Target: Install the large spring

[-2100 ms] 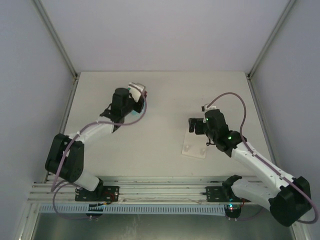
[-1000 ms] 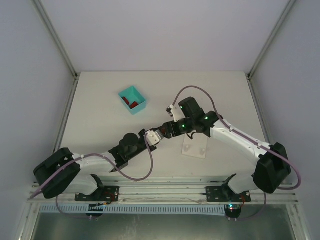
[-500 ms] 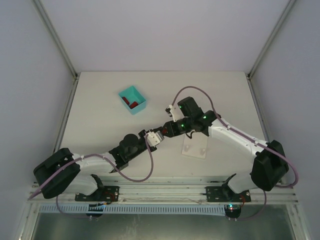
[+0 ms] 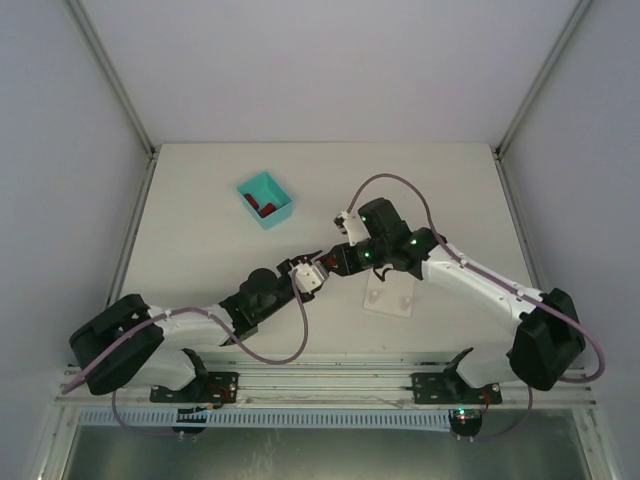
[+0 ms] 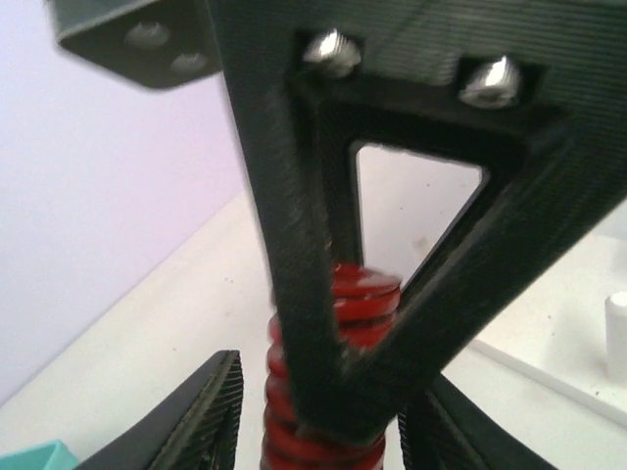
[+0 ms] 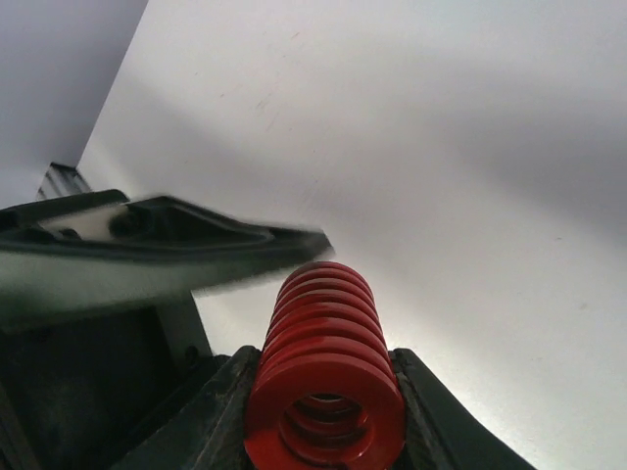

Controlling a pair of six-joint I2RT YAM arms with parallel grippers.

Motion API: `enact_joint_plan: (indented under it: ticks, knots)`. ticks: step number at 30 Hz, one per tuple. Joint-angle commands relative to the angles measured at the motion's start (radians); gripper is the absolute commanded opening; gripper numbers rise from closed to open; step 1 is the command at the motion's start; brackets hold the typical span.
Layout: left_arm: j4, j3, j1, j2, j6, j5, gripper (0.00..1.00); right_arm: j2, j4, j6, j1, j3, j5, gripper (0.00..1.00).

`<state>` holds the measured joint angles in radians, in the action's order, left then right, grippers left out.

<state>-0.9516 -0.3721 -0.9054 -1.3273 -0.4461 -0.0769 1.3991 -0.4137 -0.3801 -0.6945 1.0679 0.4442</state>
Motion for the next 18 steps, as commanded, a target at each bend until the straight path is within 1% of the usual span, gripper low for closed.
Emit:
enact_joint_plan:
  ticks: [1,5,8,11,14,18]
  knots:
    - [-0.043,-0.003,-0.003,-0.013,0.011,-0.035,0.54,-0.076,0.036,-0.01,0.002,-0.027,-0.119,0.0]
    - [-0.043,-0.005,-0.003,-0.019,0.025,-0.049,0.99,-0.136,0.031,-0.033,0.032,-0.064,-0.229,0.0]
    - [-0.04,-0.015,-0.003,-0.03,0.043,-0.091,0.99,-0.182,-0.027,-0.044,0.056,-0.073,-0.352,0.0]
    - [-0.036,-0.024,-0.004,-0.04,0.067,-0.165,0.99,-0.197,-0.14,-0.041,0.091,-0.059,-0.507,0.0]
    - [-0.034,-0.035,0.0,-0.049,0.117,-0.256,0.99,-0.199,-0.237,-0.039,0.125,-0.04,-0.628,0.0]
    - [-0.024,-0.045,0.017,-0.054,0.209,-0.334,0.99,-0.195,-0.344,-0.046,0.192,-0.02,-0.729,0.0]
